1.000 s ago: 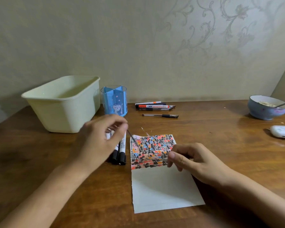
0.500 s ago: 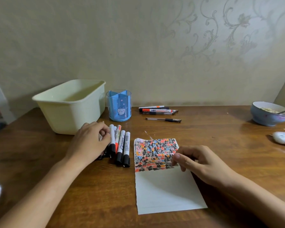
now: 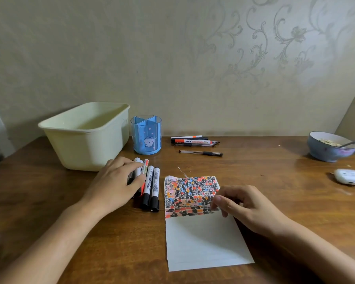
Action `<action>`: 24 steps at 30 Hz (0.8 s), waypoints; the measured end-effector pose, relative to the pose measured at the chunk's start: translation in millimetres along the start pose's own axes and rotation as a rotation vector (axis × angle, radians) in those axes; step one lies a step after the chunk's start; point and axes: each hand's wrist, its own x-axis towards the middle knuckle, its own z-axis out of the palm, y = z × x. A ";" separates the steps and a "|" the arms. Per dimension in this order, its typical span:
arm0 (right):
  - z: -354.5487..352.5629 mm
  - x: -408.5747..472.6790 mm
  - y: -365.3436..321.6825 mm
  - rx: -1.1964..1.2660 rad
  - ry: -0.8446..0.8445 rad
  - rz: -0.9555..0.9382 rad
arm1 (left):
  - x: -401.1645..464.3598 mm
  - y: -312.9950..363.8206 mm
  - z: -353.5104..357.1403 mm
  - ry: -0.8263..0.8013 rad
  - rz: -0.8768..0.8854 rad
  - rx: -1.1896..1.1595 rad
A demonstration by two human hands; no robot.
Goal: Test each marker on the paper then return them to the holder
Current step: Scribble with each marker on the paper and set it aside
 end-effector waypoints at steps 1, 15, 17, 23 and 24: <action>-0.1 0.2 0.2 -0.003 0.001 -0.003 | 0.3 -0.1 -0.1 -0.002 0.011 -0.005; 0.1 5.1 12.8 -0.020 0.057 0.058 | -3.3 2.4 -3.7 -0.101 0.198 -0.082; 0.0 7.8 15.5 -0.034 0.084 0.075 | -5.9 7.5 -3.6 -0.154 0.252 -0.058; -0.3 15.1 19.1 -0.110 0.116 0.098 | -8.9 14.6 -5.7 -0.205 0.287 0.032; -0.2 16.6 21.0 -0.133 0.127 0.100 | -9.4 15.5 -6.1 -0.197 0.288 0.027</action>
